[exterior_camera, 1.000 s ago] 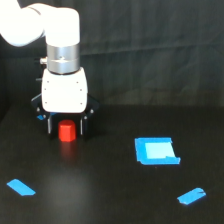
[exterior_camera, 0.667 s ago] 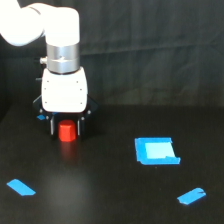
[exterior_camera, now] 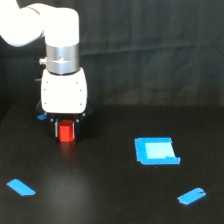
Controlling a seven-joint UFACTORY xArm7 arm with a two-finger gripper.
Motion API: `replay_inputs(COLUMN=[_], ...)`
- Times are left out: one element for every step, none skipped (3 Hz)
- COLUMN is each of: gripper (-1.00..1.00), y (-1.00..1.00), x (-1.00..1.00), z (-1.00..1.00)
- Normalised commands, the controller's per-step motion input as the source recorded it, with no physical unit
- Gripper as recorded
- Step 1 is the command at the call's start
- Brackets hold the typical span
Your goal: Pick up the red object from the table
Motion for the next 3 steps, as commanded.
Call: replay_inputs(gripper=[-1.00,-1.00,-1.00], y=[-0.25,-0.11,-0.19], x=[0.09,0.14,0.16], z=[1.00,1.00,0.99])
